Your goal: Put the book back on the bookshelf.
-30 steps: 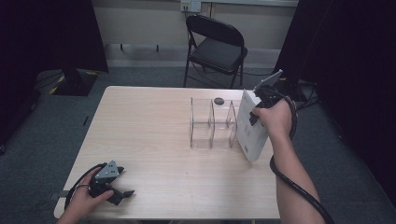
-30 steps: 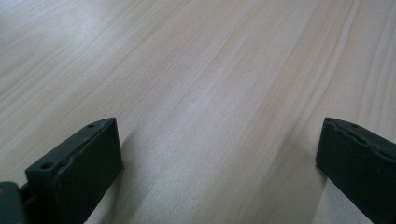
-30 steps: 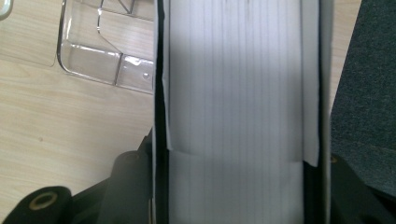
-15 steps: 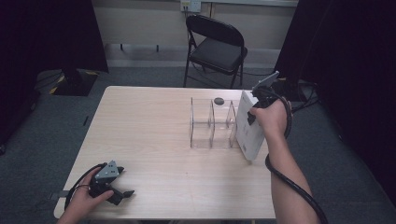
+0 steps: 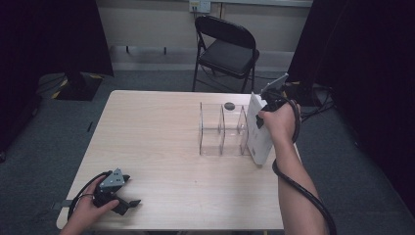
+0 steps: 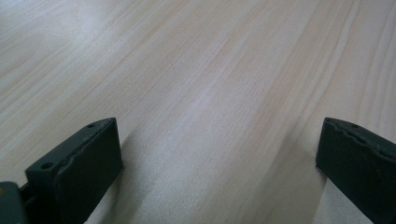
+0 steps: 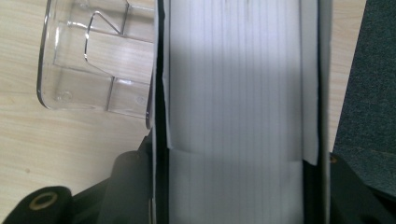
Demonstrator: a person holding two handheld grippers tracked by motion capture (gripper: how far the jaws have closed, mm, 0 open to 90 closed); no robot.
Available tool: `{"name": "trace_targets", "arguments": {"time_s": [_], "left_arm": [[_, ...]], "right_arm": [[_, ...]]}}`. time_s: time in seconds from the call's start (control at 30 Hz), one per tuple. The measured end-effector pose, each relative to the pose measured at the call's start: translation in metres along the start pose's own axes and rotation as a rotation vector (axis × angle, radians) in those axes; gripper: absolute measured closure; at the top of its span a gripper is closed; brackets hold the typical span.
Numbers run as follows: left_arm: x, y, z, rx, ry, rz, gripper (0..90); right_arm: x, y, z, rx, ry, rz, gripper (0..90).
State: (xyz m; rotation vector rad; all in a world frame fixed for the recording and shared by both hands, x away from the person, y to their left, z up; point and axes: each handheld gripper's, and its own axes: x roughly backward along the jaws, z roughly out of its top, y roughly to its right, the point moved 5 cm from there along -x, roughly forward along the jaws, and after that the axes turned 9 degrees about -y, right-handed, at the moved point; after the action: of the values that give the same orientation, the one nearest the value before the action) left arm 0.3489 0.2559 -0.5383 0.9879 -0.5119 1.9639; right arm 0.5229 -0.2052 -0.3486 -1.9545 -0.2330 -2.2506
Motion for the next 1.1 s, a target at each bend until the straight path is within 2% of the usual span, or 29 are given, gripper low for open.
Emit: {"name": "trace_targets", "arguments": {"time_s": [0.27,0.47,0.7,1.1], "left_arm": [[0.001,0.0,0.0,-0.003,-0.013,0.001,0.0],[0.001,0.0,0.0,-0.003,-0.012,0.001,0.0],[0.001,0.0,0.0,-0.003,-0.012,0.001,0.0],[0.001,0.0,0.0,-0.003,-0.012,0.002,0.0]], "right_arm": [[-0.001,-0.005,0.008,-0.005,0.015,0.005,52.6],[-0.002,-0.006,0.013,-0.006,0.027,-0.009,52.6],[-0.007,-0.006,0.017,-0.028,0.028,-0.006,52.6],[-0.011,-0.008,0.023,-0.025,0.037,-0.02,52.6]]}}
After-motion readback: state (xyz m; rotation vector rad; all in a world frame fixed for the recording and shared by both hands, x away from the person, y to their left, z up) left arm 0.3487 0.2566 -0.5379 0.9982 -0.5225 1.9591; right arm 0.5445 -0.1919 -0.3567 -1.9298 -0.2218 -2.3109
